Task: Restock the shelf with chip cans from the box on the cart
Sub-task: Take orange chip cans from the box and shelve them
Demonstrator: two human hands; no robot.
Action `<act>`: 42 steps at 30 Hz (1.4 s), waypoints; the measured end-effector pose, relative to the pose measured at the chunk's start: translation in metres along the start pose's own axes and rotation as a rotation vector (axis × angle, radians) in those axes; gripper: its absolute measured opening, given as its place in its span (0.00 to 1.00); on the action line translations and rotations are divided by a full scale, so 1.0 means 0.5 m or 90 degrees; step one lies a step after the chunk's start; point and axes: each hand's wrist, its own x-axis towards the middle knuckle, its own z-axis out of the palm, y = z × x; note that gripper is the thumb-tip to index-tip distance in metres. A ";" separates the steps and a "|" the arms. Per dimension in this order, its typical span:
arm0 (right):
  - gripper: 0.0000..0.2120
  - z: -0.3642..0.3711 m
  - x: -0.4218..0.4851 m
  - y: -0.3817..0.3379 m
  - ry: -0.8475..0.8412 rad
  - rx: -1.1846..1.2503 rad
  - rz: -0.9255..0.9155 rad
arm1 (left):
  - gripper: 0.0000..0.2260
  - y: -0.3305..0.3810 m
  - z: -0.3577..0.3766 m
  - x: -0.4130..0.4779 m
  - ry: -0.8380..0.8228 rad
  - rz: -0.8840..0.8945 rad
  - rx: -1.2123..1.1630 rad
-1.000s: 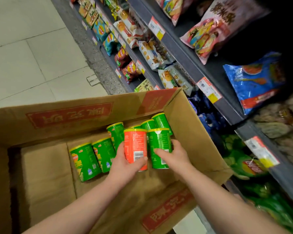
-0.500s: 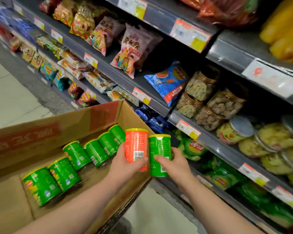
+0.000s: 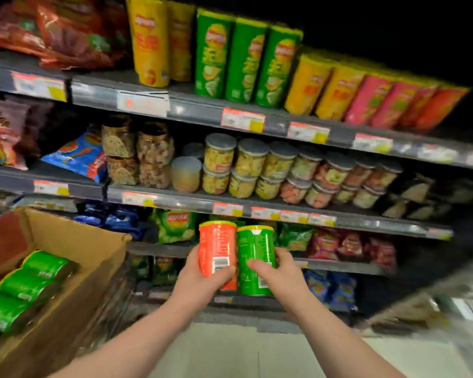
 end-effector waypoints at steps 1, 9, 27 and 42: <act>0.18 -0.041 -0.015 0.015 0.018 0.012 0.000 | 0.40 0.009 0.038 -0.013 -0.020 0.009 0.001; 0.16 -0.287 -0.120 0.088 0.123 0.072 -0.006 | 0.26 0.080 0.274 -0.114 -0.142 0.039 -0.017; 0.15 -0.600 0.053 0.032 0.245 0.139 -0.074 | 0.30 0.297 0.566 0.066 -0.278 0.155 -0.016; 0.12 -0.770 0.244 -0.058 0.307 0.155 -0.131 | 0.20 0.442 0.724 0.277 -0.369 0.194 -0.079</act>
